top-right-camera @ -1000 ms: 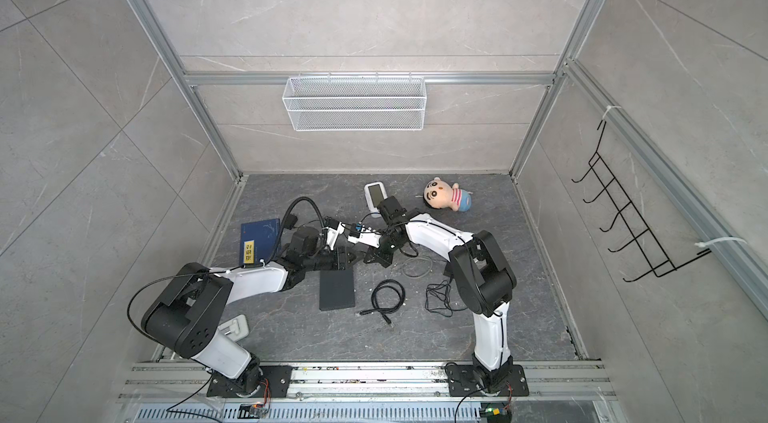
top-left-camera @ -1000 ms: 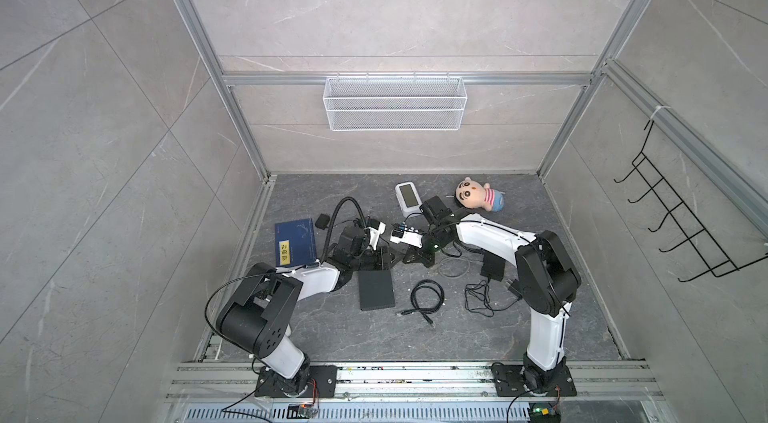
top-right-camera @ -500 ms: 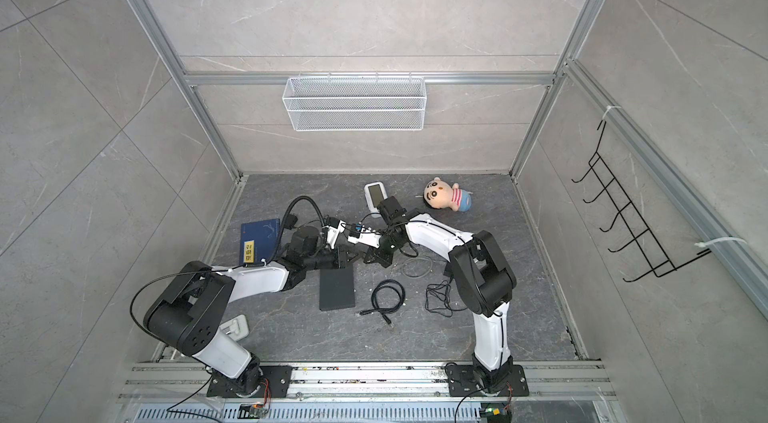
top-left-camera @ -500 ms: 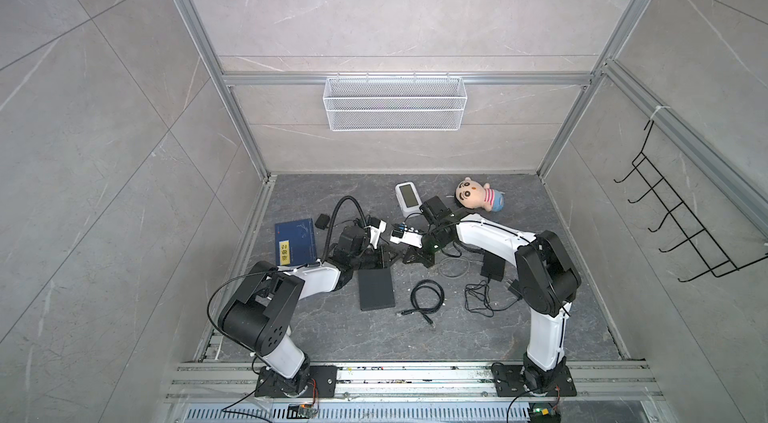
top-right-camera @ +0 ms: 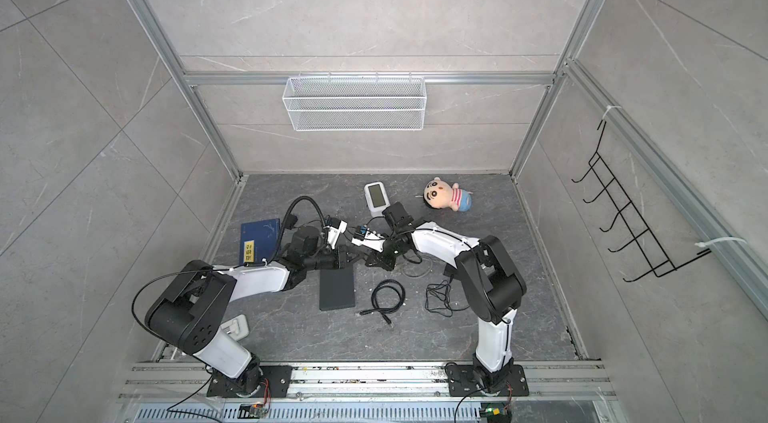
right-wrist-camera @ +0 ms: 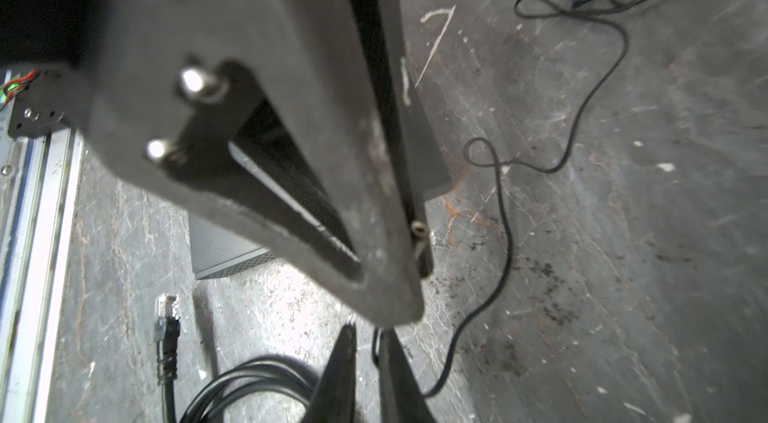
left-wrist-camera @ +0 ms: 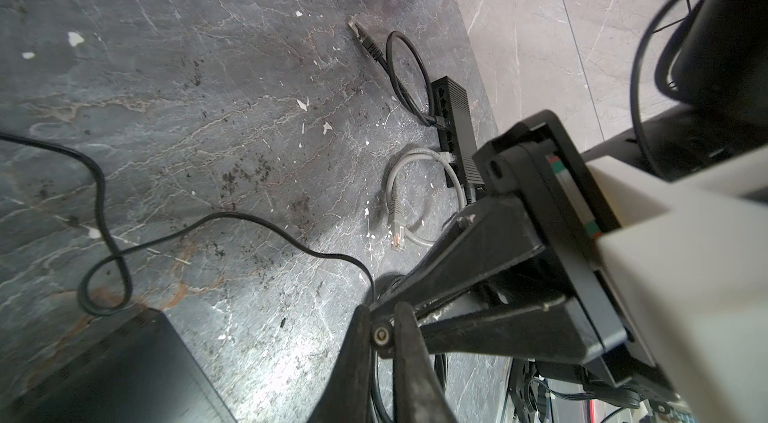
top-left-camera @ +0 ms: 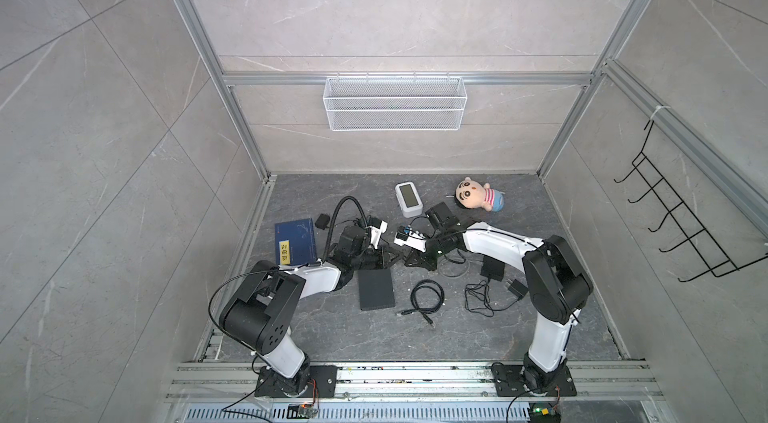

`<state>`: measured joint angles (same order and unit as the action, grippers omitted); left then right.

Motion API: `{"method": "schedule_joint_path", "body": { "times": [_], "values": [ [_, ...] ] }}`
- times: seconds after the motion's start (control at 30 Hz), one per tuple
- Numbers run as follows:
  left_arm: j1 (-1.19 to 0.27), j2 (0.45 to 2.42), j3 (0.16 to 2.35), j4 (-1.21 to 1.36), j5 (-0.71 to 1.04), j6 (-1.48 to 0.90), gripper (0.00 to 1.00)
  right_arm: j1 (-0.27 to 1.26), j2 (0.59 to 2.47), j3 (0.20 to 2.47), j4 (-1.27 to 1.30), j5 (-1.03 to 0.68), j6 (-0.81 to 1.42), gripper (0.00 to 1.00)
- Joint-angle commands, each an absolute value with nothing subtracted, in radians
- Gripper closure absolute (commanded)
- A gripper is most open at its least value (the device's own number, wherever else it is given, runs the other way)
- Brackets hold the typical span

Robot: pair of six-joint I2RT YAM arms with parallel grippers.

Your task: Insert the plug into the switch port

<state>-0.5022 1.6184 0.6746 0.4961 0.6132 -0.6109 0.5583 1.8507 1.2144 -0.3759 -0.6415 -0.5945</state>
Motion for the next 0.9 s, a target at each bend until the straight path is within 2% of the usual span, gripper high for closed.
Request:
{"method": "schedule_joint_path", "body": {
  "times": [0.0, 0.17, 0.37, 0.87],
  "values": [
    [-0.5, 1.605, 0.681, 0.534, 0.645, -0.625, 0.93, 0.539, 1.759, 1.11, -0.131, -0.705, -0.486, 0.8],
    [-0.499, 1.594, 0.677, 0.532, 0.65, -0.635, 0.93, 0.539, 1.728, 1.002, 0.088, -0.718, -0.415, 0.74],
    [-0.5, 1.577, 0.667, 0.54, 0.648, -0.645, 0.93, 0.541, 1.765, 0.965, 0.232, -0.738, -0.34, 0.73],
    [-0.497, 1.555, 0.672, 0.533, 0.639, -0.656, 0.92, 0.542, 1.794, 0.953, 0.215, -0.75, -0.372, 0.74]
  ]
}}
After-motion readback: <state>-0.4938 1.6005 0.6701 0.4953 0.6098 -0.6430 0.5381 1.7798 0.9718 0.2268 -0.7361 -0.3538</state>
